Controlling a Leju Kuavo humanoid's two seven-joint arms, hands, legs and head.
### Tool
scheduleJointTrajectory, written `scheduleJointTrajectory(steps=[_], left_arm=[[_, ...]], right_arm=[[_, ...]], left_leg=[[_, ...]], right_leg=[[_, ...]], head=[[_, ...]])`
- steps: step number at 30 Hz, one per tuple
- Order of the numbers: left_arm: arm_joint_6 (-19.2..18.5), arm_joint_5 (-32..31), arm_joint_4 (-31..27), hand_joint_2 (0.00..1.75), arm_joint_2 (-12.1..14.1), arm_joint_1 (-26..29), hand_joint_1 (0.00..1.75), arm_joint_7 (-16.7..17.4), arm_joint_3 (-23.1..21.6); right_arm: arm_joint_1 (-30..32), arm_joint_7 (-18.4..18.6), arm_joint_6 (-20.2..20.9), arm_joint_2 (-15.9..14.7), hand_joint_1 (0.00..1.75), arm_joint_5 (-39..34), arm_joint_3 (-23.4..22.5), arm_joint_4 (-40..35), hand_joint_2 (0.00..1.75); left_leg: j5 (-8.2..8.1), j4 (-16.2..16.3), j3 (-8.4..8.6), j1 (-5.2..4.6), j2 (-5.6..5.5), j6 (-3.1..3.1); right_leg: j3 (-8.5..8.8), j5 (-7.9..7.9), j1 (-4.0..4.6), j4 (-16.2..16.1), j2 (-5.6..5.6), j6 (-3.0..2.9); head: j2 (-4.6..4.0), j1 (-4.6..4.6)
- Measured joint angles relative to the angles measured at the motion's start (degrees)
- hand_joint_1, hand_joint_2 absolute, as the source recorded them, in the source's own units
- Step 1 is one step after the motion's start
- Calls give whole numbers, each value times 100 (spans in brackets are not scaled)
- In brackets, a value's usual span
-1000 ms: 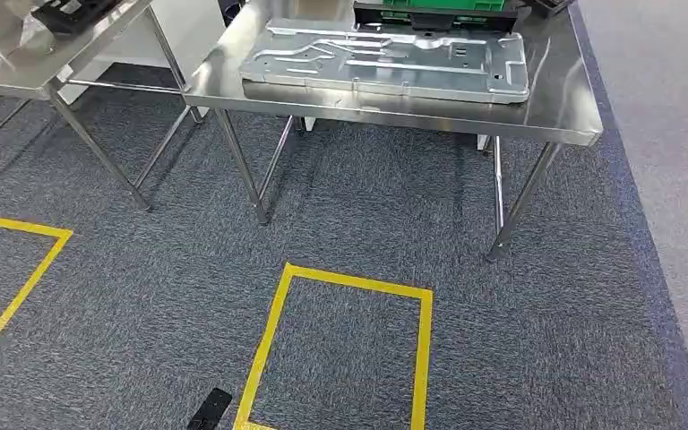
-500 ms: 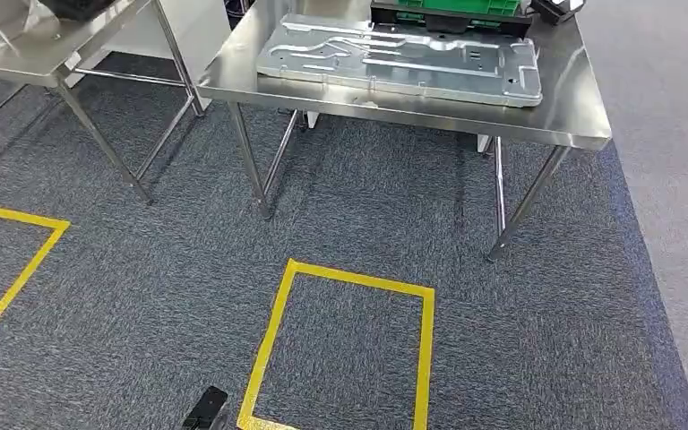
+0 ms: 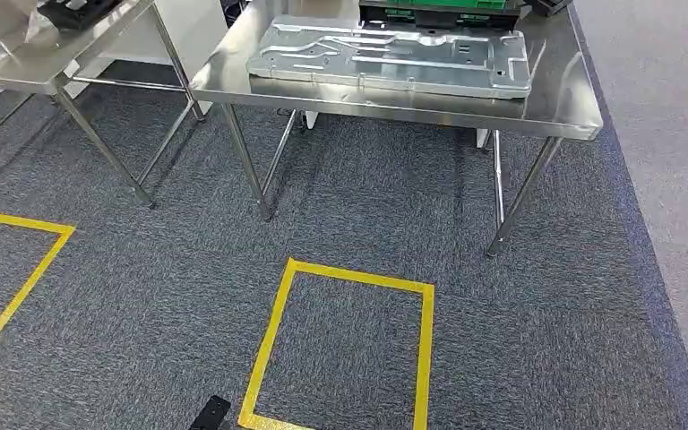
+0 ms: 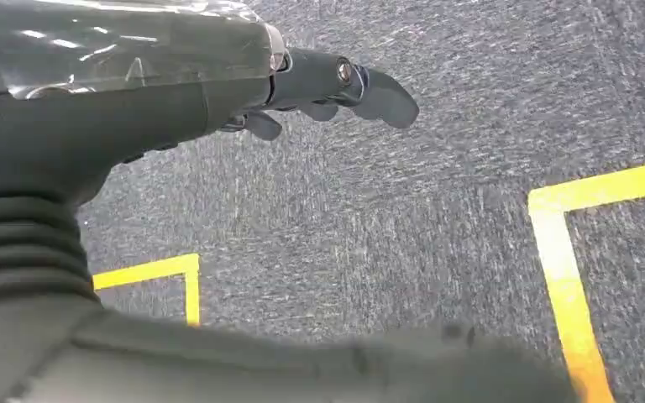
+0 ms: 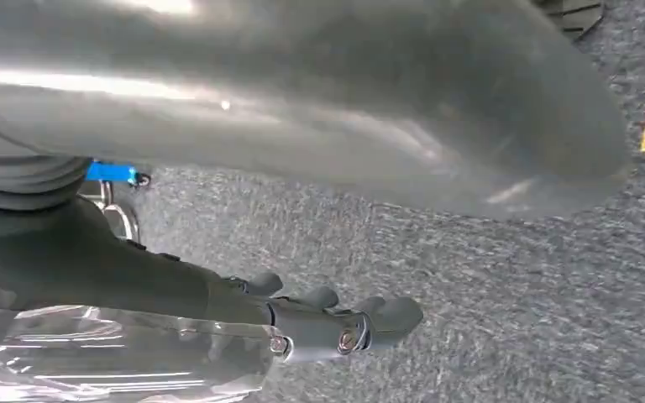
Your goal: Take the parts from the cabinet and place them on the table.
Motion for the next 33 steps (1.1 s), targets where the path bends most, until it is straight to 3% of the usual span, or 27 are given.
scheduleJointTrajectory(steps=[1,2,6,7,8,9,11,12,13,14,16,17,18,21,23,25,27,28,29,30,32,33], left_arm=[[2,-2,0,175,0,0,0,-11,0],[2,-4,0,175,2,-2,0,-15,0],[4,-26,0,175,2,34,0,-37,-2],[4,-33,0,175,-2,35,0,-44,0],[2,-39,0,175,-13,32,0,-55,-2],[2,-42,0,0,-13,30,0,-63,-2],[2,-52,0,0,-9,27,0,-66,-2],[-2,-63,0,0,-11,29,0,-66,-2],[-2,-66,0,0,-13,31,0,-63,-2],[-4,-74,0,0,-13,33,0,-59,-2],[-4,-81,0,0,-13,20,0,-35,-2],[-7,-81,0,0,-15,4,0,-26,-2],[-9,-81,0,0,-22,-14,0,-22,-2],[-15,-63,0,0,-24,-69,0,-15,-2],[-24,-66,0,0,-18,-77,0,-17,-2],[-26,-74,0,0,-20,-83,0,-11,-2],[-33,-79,0,0,-20,-75,0,24,-2],[-33,-87,0,0,-20,-65,0,31,-2],[-33,-87,0,0,-17,-60,0,37,-2],[-33,-87,0,0,-17,-61,0,44,-2],[-31,-90,0,0,-17,-79,0,44,-2],[-31,-92,0,0,-17,-96,0,44,-2]], right_arm=[[-2,6,-9,9,0,0,0,2,0],[-4,11,-17,20,0,0,0,2,0],[-4,35,-31,31,0,0,-2,4,0],[-5,37,-33,35,0,0,-2,4,0],[-4,37,-33,35,0,0,-2,4,0],[-4,37,-33,35,0,0,-2,4,0],[2,55,-35,35,0,-2,-7,4,0],[10,63,-37,35,0,-7,-11,4,0],[20,68,-37,33,0,-9,-15,4,0],[24,81,-37,33,0,-9,-28,4,0],[19,83,-35,33,0,-9,-44,4,0],[9,83,-35,33,0,-7,-44,4,0],[-8,83,-33,24,0,0,-46,4,0],[-6,83,-35,26,0,2,-52,7,0],[-12,87,-37,64,0,2,-59,9,0],[-24,118,-61,52,0,4,-72,7,0],[-16,155,-61,52,0,4,-87,9,0],[-13,179,-61,55,0,9,-90,11,0],[-13,195,-61,55,0,15,-90,13,0],[-14,199,-57,52,0,17,-92,13,0],[-24,205,-50,53,0,22,-92,15,0],[-36,214,-50,52,0,24,-92,13,0]], left_leg=[[223,-499,262,-4,-2,36],[246,-888,435,-20,-8,79],[274,-954,406,-86,-7,182],[343,-1062,437,-65,-4,249],[406,-1134,483,-38,16,281],[432,-1162,478,-39,17,323],[454,-1158,441,-79,23,359],[456,-1157,430,-96,23,366],[457,-1155,427,-109,21,367],[457,-1147,428,-114,18,367],[447,-1111,431,-116,13,356],[432,-1076,426,-116,13,335],[398,-1022,394,-161,12,296],[412,-1039,392,-134,15,231],[383,-1015,392,-142,11,171],[-20,-467,172,-109,-4,66],[-479,517,-250,-38,-2,-9],[-553,794,-364,-15,-2,-31],[-466,759,-335,7,-2,-44],[-278,458,-165,20,-1,-56],[188,-701,483,45,0,-70],[218,-1141,728,62,-2,-67]], right_leg=[[8,7,1,-2,1,11],[5,17,-5,-9,-3,29],[4,89,1,-89,-3,183],[21,111,19,-125,-3,240],[-12,33,2,-29,-7,246],[-118,-171,24,202,-5,237],[-527,-668,21,1120,-2,242],[-680,-781,23,1466,-3,244],[-732,-765,27,1594,-2,241],[-649,-620,34,1447,-2,229],[-157,-129,45,521,-4,183],[112,42,59,17,-6,144],[165,-39,98,-138,-12,129],[142,1,100,-138,-2,75],[165,63,19,-220,-16,-4],[149,83,5,-230,-11,-31],[122,94,4,-228,-15,-29],[106,104,-1,-226,-15,-17],[104,118,-12,-226,-14,1],[101,130,-25,-226,-13,19],[97,158,-60,-226,-12,68],[105,178,-49,-221,-12,106]], head=[[0,0],[0,0],[0,0],[0,0],[0,2],[0,2],[0,2],[0,2],[0,2],[0,2],[0,2],[0,2],[0,2],[0,2],[0,2],[0,-4],[0,-4],[0,-4],[0,-4],[0,-4],[0,-4],[0,-4]])
